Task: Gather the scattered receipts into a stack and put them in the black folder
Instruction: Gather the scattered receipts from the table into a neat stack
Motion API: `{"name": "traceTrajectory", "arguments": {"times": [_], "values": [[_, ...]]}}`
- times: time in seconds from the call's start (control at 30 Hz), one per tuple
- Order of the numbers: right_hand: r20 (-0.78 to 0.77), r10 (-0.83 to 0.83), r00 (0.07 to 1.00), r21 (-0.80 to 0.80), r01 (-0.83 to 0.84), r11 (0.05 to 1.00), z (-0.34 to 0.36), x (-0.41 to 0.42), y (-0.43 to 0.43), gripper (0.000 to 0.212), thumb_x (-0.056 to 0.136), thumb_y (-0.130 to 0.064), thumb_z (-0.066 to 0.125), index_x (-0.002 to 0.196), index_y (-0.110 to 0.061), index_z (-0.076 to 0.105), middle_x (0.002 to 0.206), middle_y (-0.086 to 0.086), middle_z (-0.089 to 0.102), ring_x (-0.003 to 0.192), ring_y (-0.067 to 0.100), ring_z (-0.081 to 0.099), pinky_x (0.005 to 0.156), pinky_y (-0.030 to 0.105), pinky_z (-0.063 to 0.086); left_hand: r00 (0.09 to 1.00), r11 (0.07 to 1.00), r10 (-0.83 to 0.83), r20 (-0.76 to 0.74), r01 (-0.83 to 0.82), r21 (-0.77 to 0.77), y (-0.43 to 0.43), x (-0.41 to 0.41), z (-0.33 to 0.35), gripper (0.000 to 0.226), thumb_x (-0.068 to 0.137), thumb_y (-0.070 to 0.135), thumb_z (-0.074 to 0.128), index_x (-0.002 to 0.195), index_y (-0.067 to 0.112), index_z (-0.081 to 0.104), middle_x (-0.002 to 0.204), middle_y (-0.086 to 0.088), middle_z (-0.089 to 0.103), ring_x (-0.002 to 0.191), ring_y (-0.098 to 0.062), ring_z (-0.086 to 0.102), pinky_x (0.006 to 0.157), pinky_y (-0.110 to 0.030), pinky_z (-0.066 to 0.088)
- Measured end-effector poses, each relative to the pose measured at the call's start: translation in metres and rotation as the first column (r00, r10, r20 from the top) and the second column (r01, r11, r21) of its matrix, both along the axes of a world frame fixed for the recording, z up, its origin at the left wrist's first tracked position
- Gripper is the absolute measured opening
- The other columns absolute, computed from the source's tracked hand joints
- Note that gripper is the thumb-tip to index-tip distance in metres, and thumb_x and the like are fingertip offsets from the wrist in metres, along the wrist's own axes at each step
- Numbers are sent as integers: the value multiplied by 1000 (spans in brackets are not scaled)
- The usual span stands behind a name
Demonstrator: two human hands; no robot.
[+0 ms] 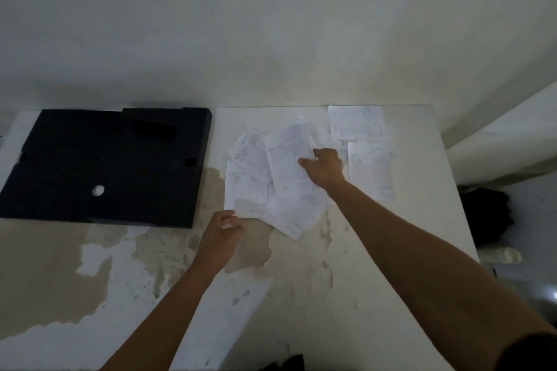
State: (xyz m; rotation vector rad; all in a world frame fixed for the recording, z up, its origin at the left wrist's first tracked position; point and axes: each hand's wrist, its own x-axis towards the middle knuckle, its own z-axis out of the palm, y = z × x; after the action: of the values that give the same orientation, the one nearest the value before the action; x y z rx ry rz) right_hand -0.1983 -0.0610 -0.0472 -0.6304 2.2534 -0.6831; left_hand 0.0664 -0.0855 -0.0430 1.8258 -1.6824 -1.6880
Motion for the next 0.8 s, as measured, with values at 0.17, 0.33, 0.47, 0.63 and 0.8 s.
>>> {"name": "traceTrajectory", "arguments": {"times": [0.17,0.33,0.47,0.63,0.8], "values": [[-92,-41,995,157,55,986,-19,20,-33,45,88,-42,55,122,-14,62,138,12,41,128,36,39,106,46,35,978,981,-196,70,196,12,-56,-11,-17,68,84,30,63,144,22,32,144,-1,44,127,-19,47,108,-41,40],[-8,58,998,-11,-58,998,-22,31,-47,33,82,-37,70,100,-10,69,117,5,52,110,23,53,96,35,44,959,959,-282,-23,282,4,-73,-24,-24,73,83,19,66,146,24,29,147,0,32,133,-22,39,105,-42,41],[-97,174,980,95,-165,982,-24,37,-54,48,81,-42,71,120,-15,65,138,2,45,130,27,40,107,45,36,964,965,-253,-80,257,55,-83,-26,-27,66,86,17,63,143,29,32,137,5,38,114,-13,44,87,-30,39],[-197,49,979,168,-16,986,-31,45,-61,41,82,-40,69,118,-22,64,163,3,11,148,35,6,116,59,20,943,945,-310,-124,320,72,-95,-25,-32,65,88,19,62,143,32,31,131,13,35,114,-12,42,90,-28,36],[-154,138,978,155,-114,981,-25,58,-62,39,79,-40,72,110,-17,66,146,6,37,126,29,41,98,42,42,937,941,-330,-116,336,39,-94,-22,-35,70,86,12,60,145,32,28,129,13,35,112,-13,45,91,-35,48]]}}
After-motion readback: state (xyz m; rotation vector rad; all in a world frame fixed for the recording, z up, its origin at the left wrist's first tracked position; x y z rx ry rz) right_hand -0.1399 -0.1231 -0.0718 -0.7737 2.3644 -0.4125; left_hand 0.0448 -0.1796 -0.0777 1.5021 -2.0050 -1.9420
